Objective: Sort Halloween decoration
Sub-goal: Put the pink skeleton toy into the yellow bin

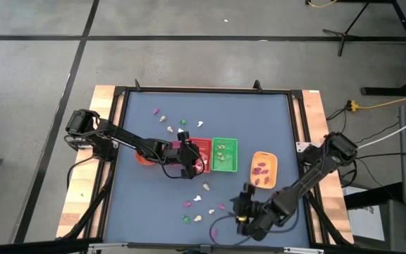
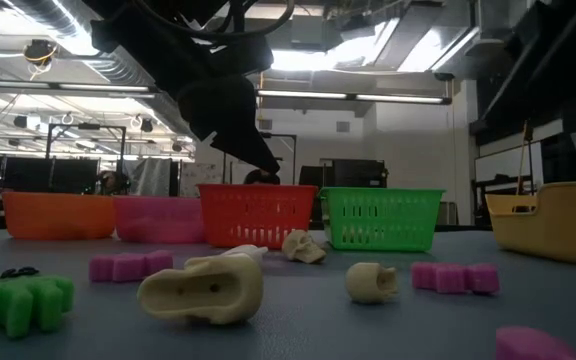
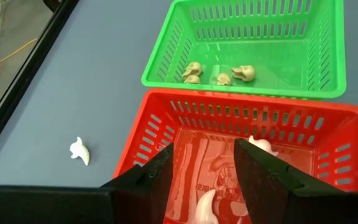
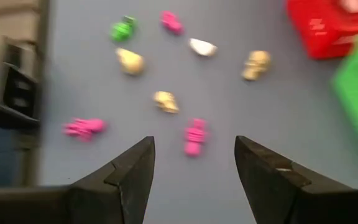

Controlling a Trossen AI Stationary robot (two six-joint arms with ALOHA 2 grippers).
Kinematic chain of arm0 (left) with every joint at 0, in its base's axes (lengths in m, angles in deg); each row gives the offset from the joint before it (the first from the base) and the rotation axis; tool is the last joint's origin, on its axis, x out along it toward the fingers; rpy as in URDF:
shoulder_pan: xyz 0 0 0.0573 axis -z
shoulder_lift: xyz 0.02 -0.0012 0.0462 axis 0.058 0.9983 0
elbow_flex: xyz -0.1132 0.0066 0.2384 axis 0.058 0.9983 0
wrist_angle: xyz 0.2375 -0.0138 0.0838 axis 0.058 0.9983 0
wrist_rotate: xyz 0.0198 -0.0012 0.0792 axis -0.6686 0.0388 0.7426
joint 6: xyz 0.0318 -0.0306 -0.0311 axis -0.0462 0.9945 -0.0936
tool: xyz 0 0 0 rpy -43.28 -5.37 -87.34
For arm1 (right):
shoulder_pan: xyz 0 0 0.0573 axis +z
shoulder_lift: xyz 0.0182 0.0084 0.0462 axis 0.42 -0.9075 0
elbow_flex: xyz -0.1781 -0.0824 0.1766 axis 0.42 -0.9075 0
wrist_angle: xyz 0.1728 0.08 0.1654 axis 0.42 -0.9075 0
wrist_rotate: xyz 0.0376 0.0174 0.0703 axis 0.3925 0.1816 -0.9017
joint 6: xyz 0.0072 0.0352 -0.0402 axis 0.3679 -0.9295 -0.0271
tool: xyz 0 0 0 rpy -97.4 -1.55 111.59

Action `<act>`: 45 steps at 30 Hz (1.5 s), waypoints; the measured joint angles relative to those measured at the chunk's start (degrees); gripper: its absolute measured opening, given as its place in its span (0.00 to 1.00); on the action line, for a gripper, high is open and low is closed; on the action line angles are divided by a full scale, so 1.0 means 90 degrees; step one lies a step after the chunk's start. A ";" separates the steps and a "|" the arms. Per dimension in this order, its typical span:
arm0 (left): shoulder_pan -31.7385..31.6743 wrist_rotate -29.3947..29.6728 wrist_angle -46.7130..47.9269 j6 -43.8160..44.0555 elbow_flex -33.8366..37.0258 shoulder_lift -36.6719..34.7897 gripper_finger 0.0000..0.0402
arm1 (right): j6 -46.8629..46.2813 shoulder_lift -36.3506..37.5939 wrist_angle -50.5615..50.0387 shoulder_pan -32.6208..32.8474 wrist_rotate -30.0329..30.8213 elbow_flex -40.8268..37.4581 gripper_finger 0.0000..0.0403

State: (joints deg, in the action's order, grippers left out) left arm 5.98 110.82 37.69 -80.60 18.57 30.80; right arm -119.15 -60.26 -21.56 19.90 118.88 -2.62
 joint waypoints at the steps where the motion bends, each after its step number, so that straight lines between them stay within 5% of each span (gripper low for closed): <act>1: 0.0000 0.0000 -0.0002 -0.0002 0.0000 0.0000 0.38 | -0.0005 0.0000 0.0415 0.0039 -0.0022 -0.0164 0.55; 8: 0.0000 0.0000 -0.0004 -0.0002 0.0000 0.0000 0.38 | -0.0081 -0.0076 0.1786 0.0007 -0.0278 -0.0816 0.55; 45: 0.0000 -0.0002 -0.0106 0.0002 0.0000 0.0000 0.38 | 0.0626 -0.1581 0.2927 -0.0054 0.0551 -0.0802 0.55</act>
State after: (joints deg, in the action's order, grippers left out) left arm 5.98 110.80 36.73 -80.58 18.57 30.80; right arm -113.52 -74.48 4.78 19.42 123.84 -9.83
